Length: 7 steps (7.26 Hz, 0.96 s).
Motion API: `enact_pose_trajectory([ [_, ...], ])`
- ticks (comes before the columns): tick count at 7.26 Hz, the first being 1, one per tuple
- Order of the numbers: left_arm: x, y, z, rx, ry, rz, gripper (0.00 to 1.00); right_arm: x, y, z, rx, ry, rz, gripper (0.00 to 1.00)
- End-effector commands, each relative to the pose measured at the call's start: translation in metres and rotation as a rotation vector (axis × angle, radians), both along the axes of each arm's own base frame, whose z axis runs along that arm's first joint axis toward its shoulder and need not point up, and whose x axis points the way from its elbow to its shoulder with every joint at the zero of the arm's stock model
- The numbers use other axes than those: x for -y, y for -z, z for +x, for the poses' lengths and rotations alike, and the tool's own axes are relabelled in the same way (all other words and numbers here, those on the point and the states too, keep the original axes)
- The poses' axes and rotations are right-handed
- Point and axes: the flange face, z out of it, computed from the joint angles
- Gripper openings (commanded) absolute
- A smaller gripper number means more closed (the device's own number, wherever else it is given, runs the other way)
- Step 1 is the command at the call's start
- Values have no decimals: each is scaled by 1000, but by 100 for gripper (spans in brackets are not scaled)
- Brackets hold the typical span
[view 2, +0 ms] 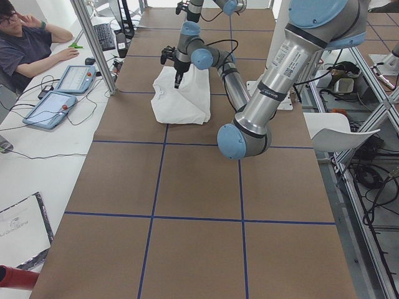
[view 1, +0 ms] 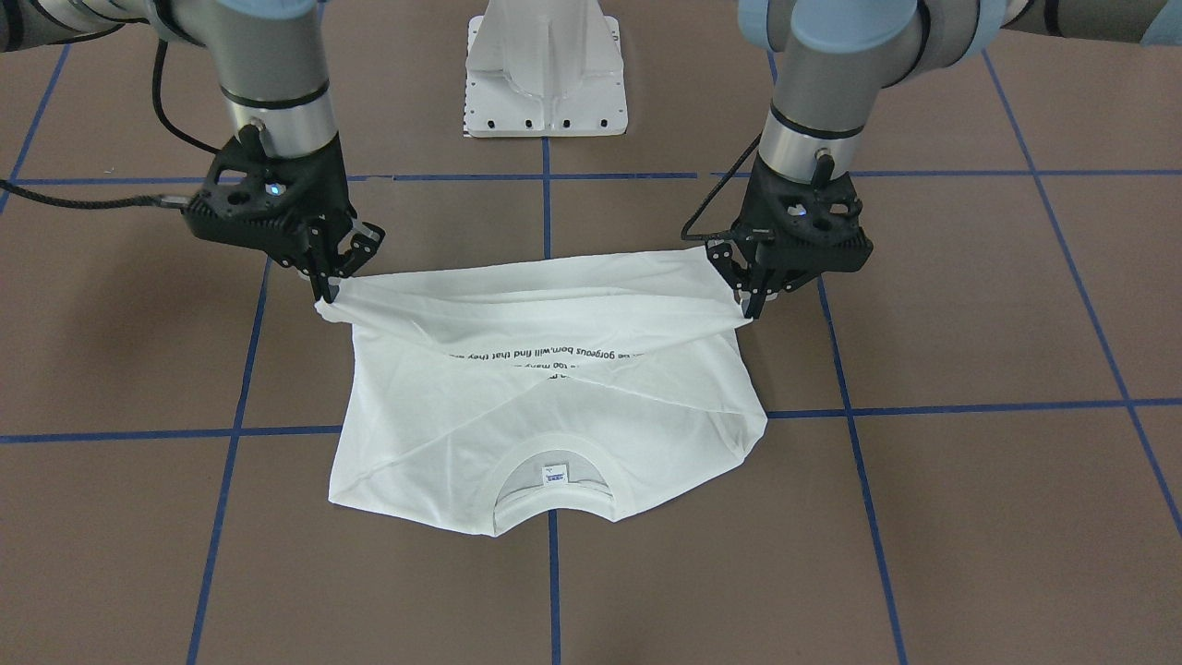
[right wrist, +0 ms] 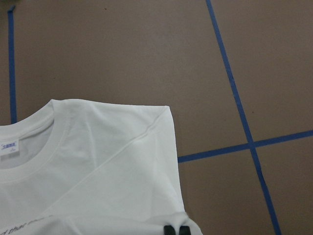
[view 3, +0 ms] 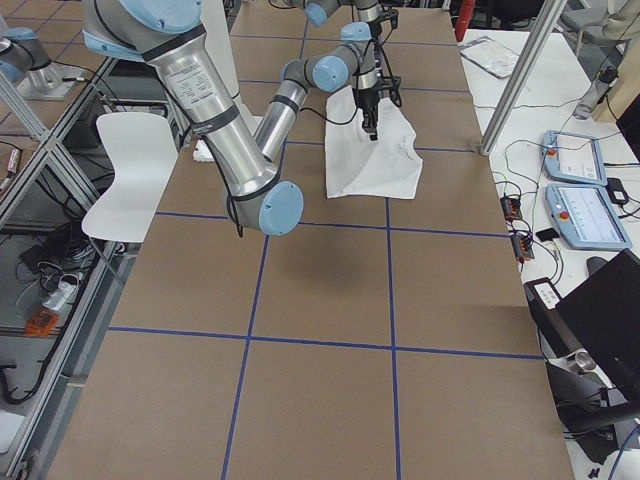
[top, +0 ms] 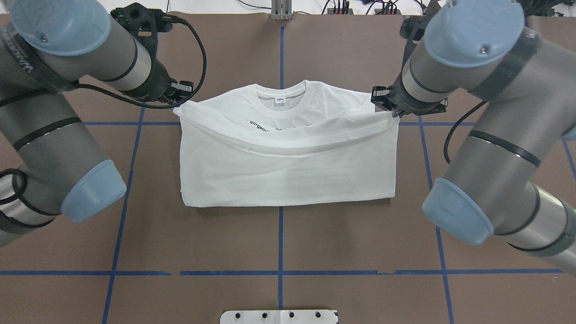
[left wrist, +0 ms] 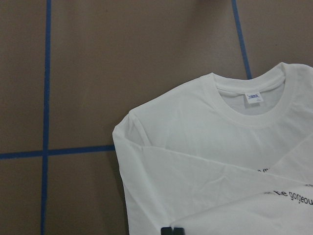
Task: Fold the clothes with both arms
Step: 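Lift the hem with both grippers and fold it toward the collar, then lay the hem near the collar and open both grippers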
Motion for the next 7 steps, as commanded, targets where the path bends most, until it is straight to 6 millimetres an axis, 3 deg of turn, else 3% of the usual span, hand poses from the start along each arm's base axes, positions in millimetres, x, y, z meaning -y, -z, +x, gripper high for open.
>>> enact_pose_trajectory([
  [1, 41, -51, 37, 22, 27, 17, 0, 43, -49, -40, -43, -4, 12, 0],
  [3, 71, -79, 60, 73, 65, 30, 0, 55, -69, -48, -68, 17, 18, 0],
  [6, 71, -88, 63, 84, 34, 61, 0, 66, -98, -61, -81, 19, 7, 2],
  [7, 70, -89, 64, 84, 32, 62, 0, 67, -104, -64, -86, 21, 2, 18],
])
